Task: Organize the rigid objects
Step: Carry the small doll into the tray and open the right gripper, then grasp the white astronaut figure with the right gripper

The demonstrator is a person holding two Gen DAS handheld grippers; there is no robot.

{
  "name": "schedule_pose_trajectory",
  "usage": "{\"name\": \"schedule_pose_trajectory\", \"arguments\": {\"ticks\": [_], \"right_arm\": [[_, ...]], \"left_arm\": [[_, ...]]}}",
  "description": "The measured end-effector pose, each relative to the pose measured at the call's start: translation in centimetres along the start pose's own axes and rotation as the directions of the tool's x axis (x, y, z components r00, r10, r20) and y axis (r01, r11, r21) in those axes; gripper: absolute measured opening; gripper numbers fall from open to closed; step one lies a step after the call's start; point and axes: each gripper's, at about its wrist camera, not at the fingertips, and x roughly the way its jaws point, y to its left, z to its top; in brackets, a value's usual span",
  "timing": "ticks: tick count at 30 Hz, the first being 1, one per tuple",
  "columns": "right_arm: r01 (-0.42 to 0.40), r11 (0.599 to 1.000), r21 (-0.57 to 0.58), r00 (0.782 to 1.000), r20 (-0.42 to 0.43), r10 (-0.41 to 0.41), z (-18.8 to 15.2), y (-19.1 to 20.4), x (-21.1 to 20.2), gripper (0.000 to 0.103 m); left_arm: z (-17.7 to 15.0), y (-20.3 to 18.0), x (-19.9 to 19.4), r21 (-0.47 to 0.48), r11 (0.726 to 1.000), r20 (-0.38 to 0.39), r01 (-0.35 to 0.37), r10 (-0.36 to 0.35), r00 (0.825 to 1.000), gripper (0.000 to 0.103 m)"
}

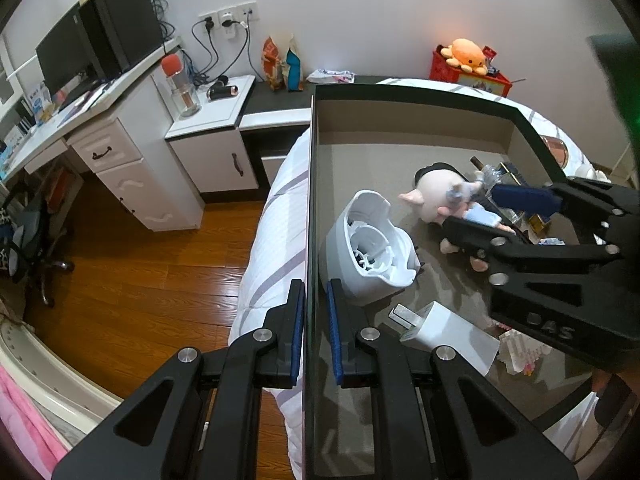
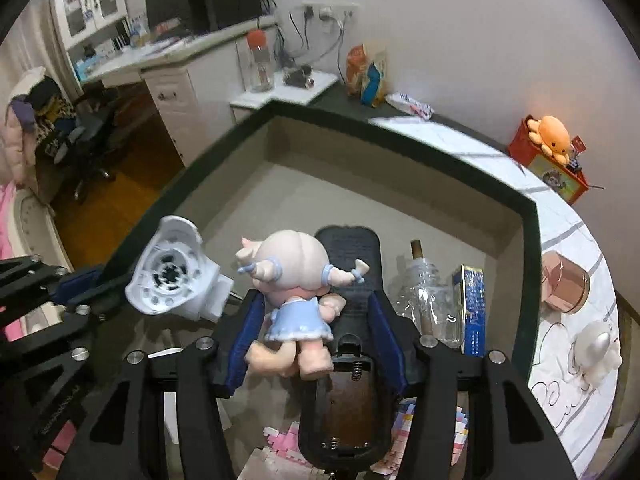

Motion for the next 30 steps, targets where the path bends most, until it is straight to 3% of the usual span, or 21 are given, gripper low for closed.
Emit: {"name": "schedule_pose_trajectory", "arguments": {"ticks": [3, 12, 19, 30], "right_arm": [[0.003, 1.000, 0.011, 0.998, 0.055, -0.004, 0.0, -0.4, -1.7, 0.071], [0.090, 0.988, 0.126, 0.976, 0.187, -0.113, -1.7, -5.4, -7.8, 0.076], [0.167, 0.955, 0.247, 0.962, 0.170, -0.212, -4.6, -10.5, -9.7, 0.077], [0.217, 0.911, 0.350, 0.957, 0.107, -0.269, -8.0, -16.3, -9.0, 0.077]], "left_arm": [[-0.1, 0.0, -0.1, 0.000, 1.000, -0.001, -0.001, 0.001, 1.000, 0.010], [-0.2, 0.0, 0.0, -0.002, 1.000, -0.004, -0.006, 0.006, 1.000, 0.010], [-0.2, 0.0, -0.1, -0.008, 1.000, -0.006, -0.012, 0.012, 1.000, 0.010], [0.2, 0.0, -0.2, -0.006, 1.000, -0.007, -0.025, 0.025, 1.000, 0.010]]}}
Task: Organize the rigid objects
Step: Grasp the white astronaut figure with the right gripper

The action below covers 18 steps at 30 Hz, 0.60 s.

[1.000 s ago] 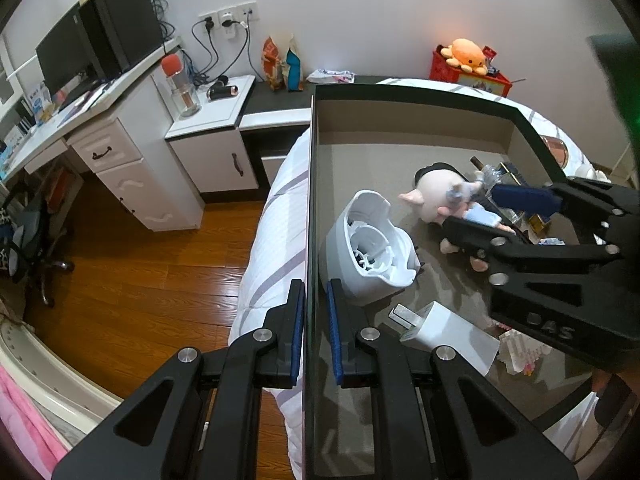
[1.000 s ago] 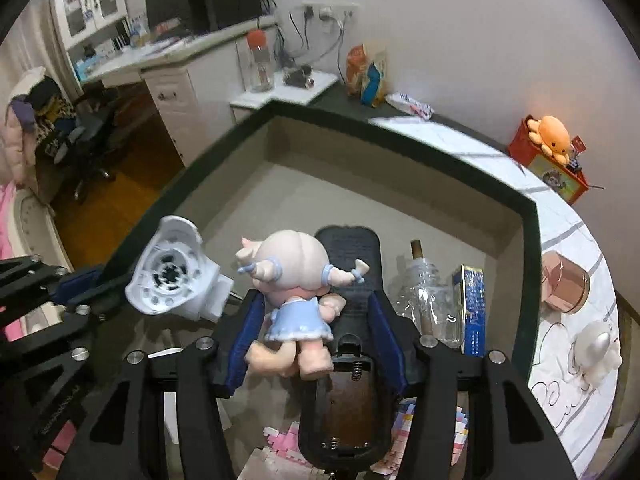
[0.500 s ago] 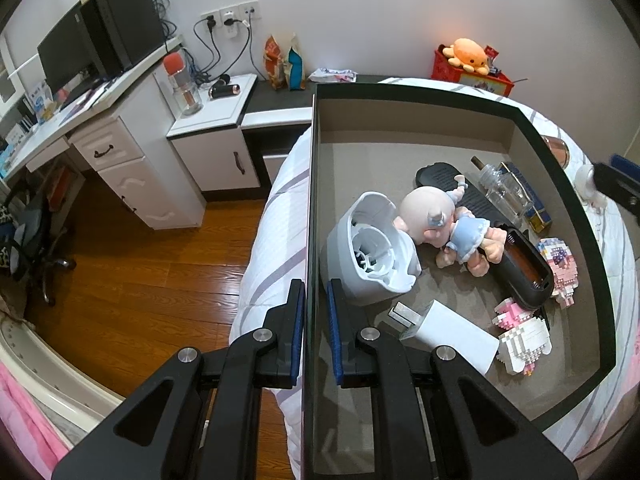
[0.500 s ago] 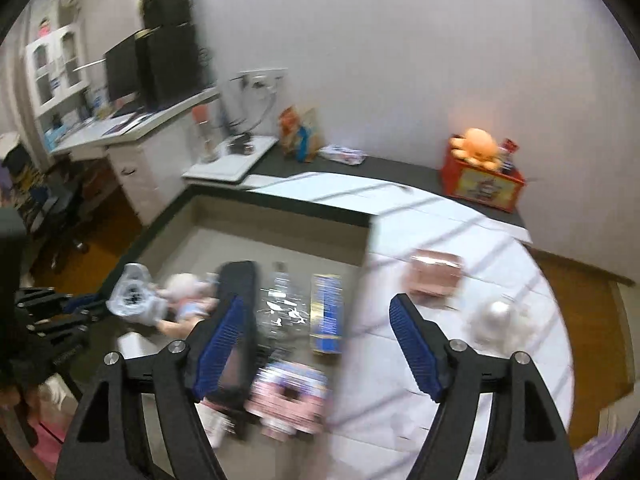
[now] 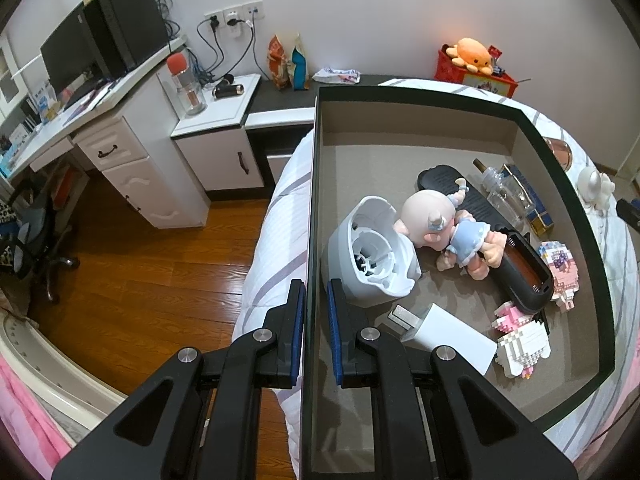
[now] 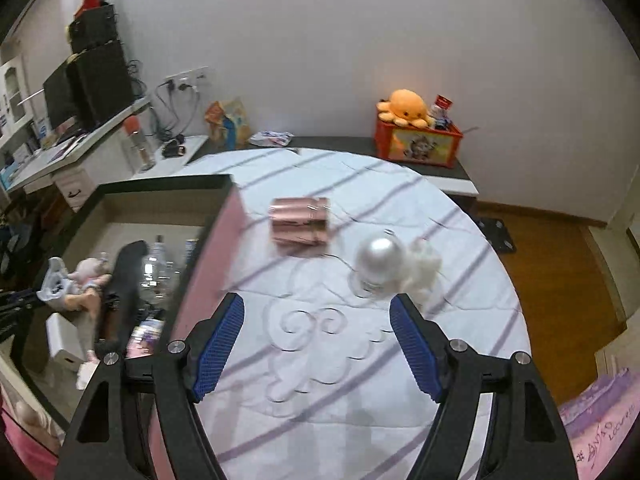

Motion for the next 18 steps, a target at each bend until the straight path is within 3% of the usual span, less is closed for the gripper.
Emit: {"name": "schedule_pose_trajectory", "arguments": {"ticks": [11, 18], "right_arm": [[0.064, 0.993, 0.098, 0.997, -0.052, -0.059, -0.5, -5.7, 3.7, 0.077], [0.048, 0.990, 0.130, 0.997, -0.059, -0.041, -0.4, -6.6, 5.7, 0.077]], "left_arm": [[0.6, -0.3, 0.1, -0.002, 1.000, 0.008, -0.021, 0.021, 1.000, 0.010], [1.2, -0.4, 0.5, -0.005, 0.999, 0.006, -0.035, 0.035, 0.999, 0.010]]}}
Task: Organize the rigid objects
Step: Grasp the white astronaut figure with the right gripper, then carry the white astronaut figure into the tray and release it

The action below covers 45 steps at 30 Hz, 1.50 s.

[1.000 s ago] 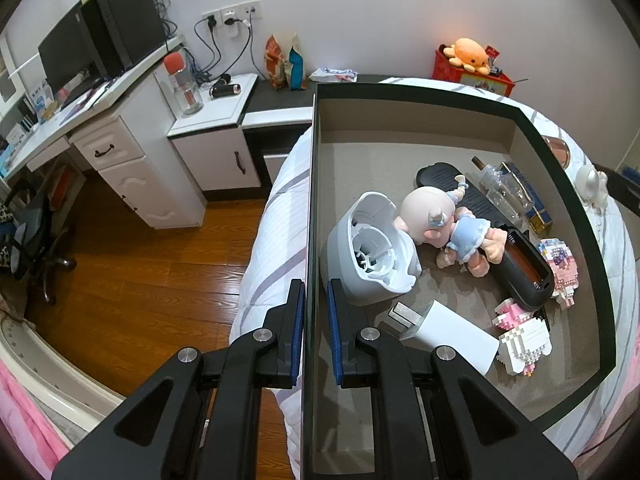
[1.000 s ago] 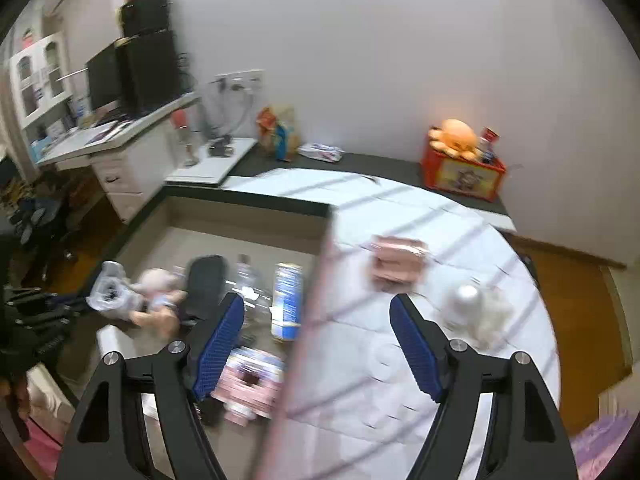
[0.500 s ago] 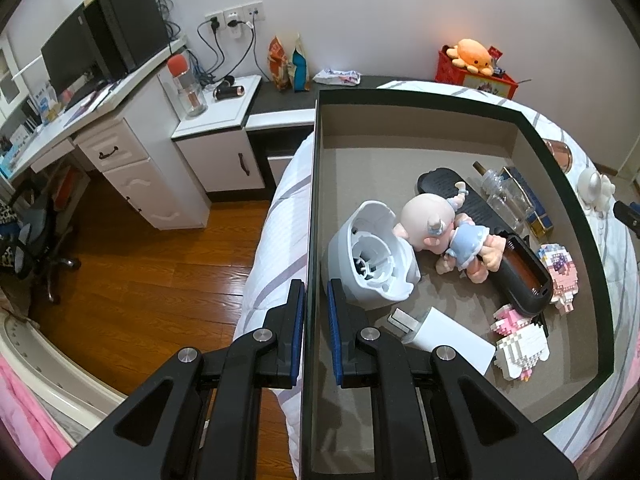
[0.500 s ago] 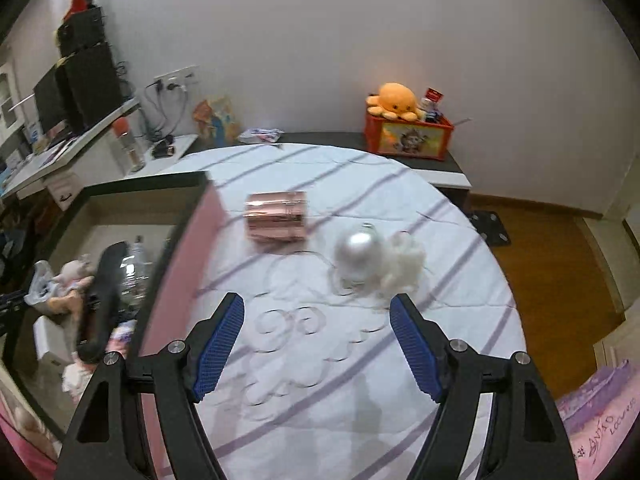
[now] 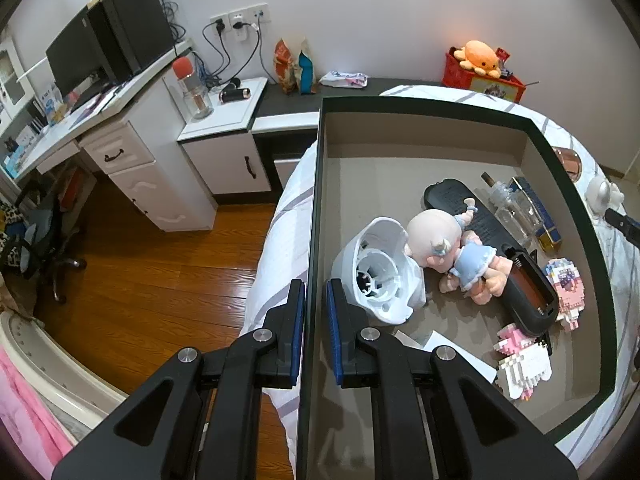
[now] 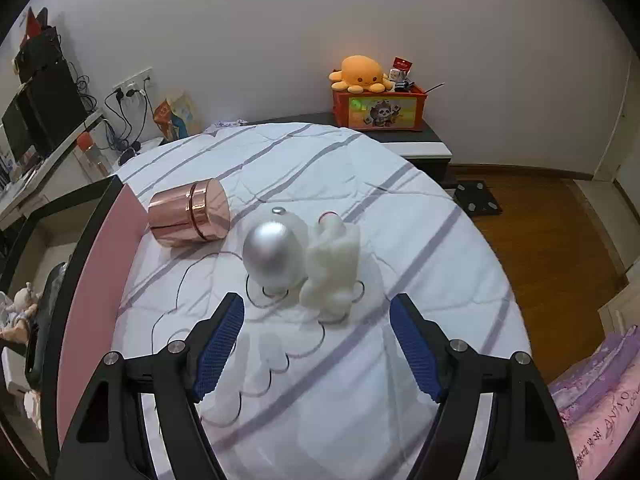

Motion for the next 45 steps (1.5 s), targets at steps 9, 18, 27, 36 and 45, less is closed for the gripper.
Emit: {"name": "schedule_pose_trajectory", "arguments": {"ticks": [9, 18, 27, 36, 45], "right_arm": [[-0.017, 1.000, -0.022, 1.000, -0.004, 0.016, 2.4, 0.1, 3.0, 0.078], [-0.051, 0.996, -0.069, 0.998, 0.017, 0.053, 1.3, 1.2, 2.4, 0.074], [-0.095, 0.989, -0.113, 0.993, 0.062, 0.102, -0.5, 3.8, -2.5, 0.074], [-0.192, 0.948, -0.256, 0.969, 0.102, 0.224, 0.6, 10.7, -6.8, 0.074], [-0.273, 0.882, -0.384, 0.954, 0.010, 0.300, 1.0, 18.9, -5.3, 0.074]], "left_arm": [[0.1, 0.0, 0.2, 0.005, 1.000, -0.006, -0.003, 0.003, 1.000, 0.010], [0.0, 0.2, 0.2, 0.006, 1.000, -0.005, 0.002, -0.002, 1.000, 0.010], [-0.1, 0.4, 0.2, 0.001, 1.000, -0.002, 0.012, -0.012, 1.000, 0.010], [0.1, 0.5, 0.3, -0.004, 1.000, -0.001, 0.027, -0.027, 1.000, 0.010], [0.2, 0.7, 0.1, -0.001, 0.999, 0.005, 0.050, -0.050, 0.999, 0.010]]}}
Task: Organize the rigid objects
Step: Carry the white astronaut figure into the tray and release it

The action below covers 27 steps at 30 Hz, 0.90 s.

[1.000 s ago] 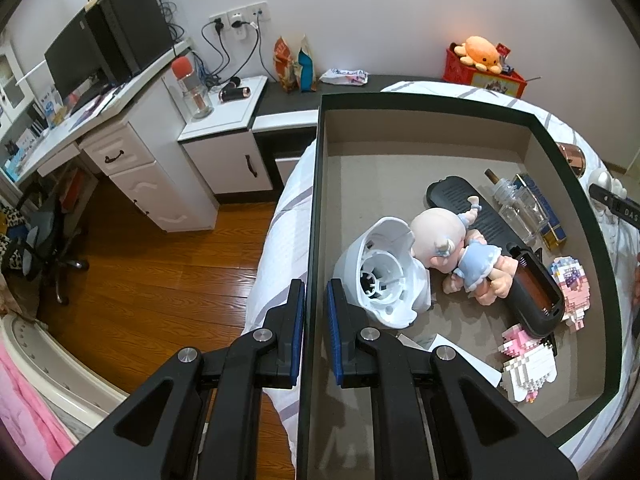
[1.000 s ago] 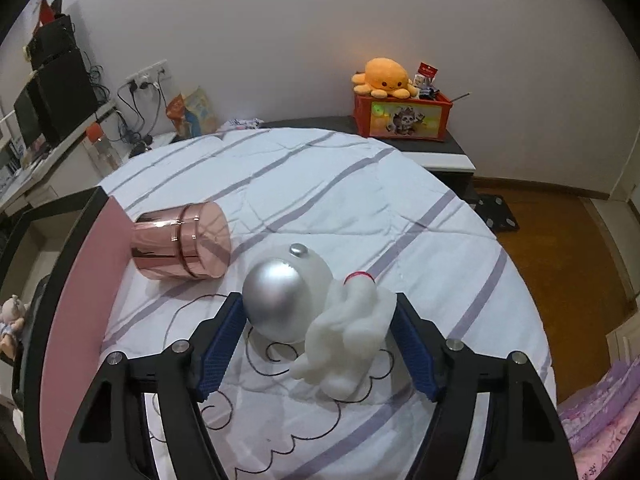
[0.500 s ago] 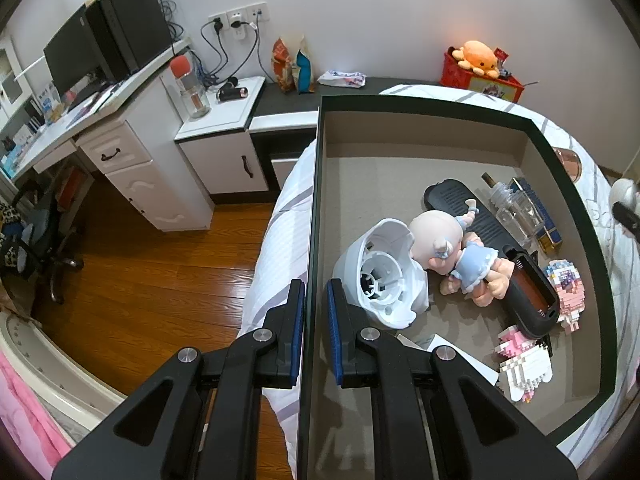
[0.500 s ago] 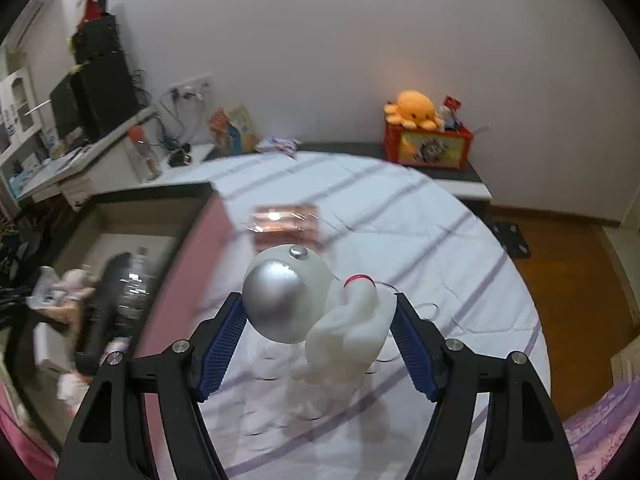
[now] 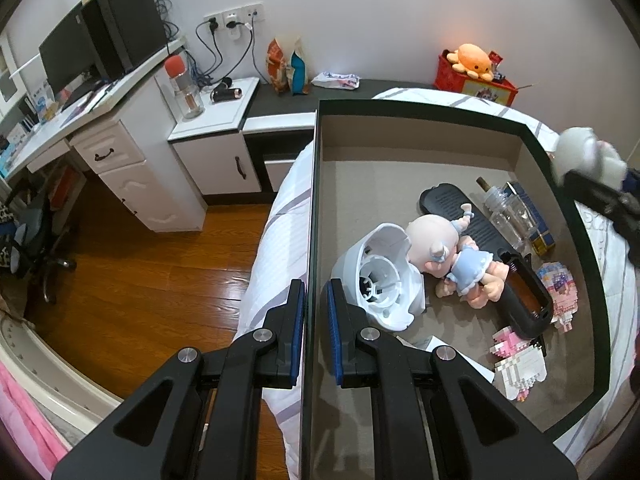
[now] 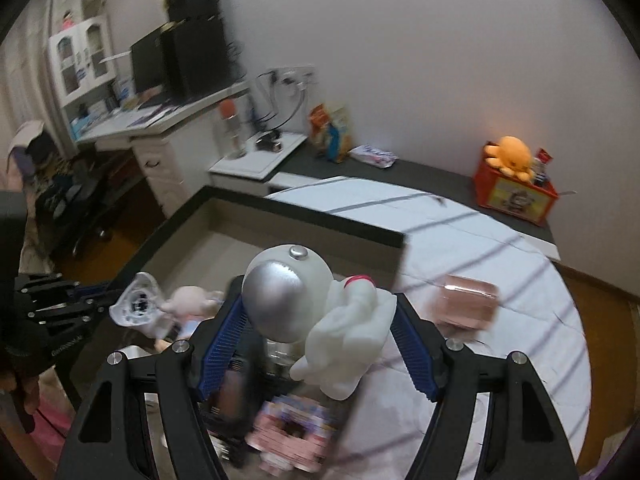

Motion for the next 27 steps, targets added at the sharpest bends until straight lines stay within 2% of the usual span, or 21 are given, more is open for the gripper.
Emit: {"name": "schedule_pose_trajectory", "arguments": {"ticks": [8, 17, 22, 27], "right_arm": [[-0.109, 0.988, -0.107, 0.990, -0.100, 0.099, -2.0, 4.9, 0.5, 0.074], [-0.105, 0.976, -0.193, 0.981, -0.179, 0.070, -5.0, 8.2, 1.1, 0.074], [-0.170, 0.964, -0.206, 0.971, -0.203, 0.128, -5.0, 9.9, 1.4, 0.074], [-0.268, 0.948, -0.171, 0.944, -0.242, 0.224, -5.3, 10.6, 1.8, 0.074]], "left_arm": [[-0.6, 0.1, -0.3, 0.010, 1.000, 0.014, 0.007, -0.007, 1.000, 0.010], [-1.4, 0.1, -1.1, 0.018, 1.000, 0.020, 0.008, -0.008, 1.000, 0.010], [-1.9, 0.2, -1.6, 0.024, 1.000, 0.022, 0.013, -0.014, 1.000, 0.010], [-2.1, -0.1, -2.0, 0.032, 0.999, 0.027, 0.013, -0.013, 1.000, 0.010]]}}
